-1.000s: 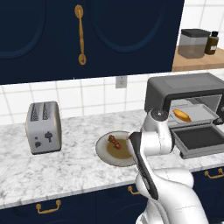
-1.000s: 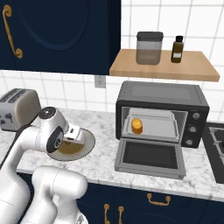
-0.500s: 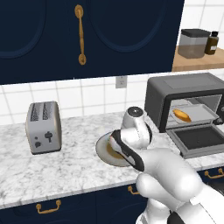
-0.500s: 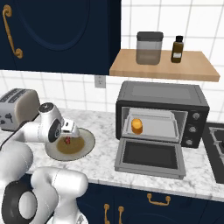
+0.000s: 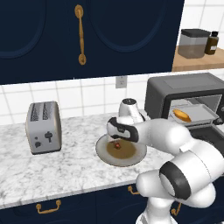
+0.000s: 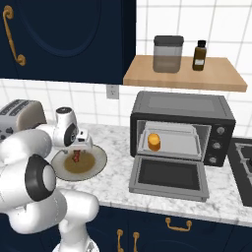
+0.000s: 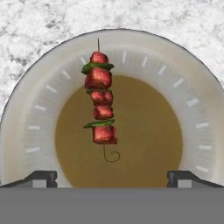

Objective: Pick up the kebab skewer and baguette bread, and place them inside the toaster oven. Close the toaster oven door and start by setting the timer.

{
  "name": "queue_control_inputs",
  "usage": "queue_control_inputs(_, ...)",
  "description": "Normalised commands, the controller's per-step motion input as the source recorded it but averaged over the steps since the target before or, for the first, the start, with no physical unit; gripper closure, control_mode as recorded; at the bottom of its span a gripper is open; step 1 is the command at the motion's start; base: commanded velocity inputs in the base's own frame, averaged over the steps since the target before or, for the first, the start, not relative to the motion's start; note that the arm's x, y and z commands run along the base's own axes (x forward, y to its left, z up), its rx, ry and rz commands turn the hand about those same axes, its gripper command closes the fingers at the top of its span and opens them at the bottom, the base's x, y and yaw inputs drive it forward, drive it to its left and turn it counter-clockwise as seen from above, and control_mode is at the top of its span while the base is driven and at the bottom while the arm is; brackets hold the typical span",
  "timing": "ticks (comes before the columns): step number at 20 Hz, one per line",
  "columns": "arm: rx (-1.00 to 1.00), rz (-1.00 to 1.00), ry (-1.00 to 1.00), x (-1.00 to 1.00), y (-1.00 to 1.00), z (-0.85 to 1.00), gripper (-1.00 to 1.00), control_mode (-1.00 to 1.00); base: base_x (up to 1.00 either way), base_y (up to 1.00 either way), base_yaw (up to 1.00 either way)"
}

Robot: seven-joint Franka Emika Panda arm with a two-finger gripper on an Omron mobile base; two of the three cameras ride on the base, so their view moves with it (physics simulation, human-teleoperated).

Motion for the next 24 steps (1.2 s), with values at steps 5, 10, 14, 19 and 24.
queue_control_inputs(5,0.0,0.0,0.0,0.0,0.09,-0.45,-1.0,-1.0,0.0,0.0,0.0)
queue_control_inputs(10,0.0,0.0,-0.02,0.0,0.0,-0.3,-1.0,-1.0,0.0,0.0,0.0)
queue_control_inputs(14,0.0,0.0,-0.03,0.0,0.0,-0.22,-1.0,-1.0,0.0,0.0,0.0)
queue_control_inputs(19,0.0,0.0,-0.08,0.08,0.0,-0.18,-1.0,-1.0,0.0,0.0,0.0)
queue_control_inputs(24,0.0,0.0,-0.08,0.08,0.0,-0.09,-1.0,-1.0,0.0,0.0,0.0)
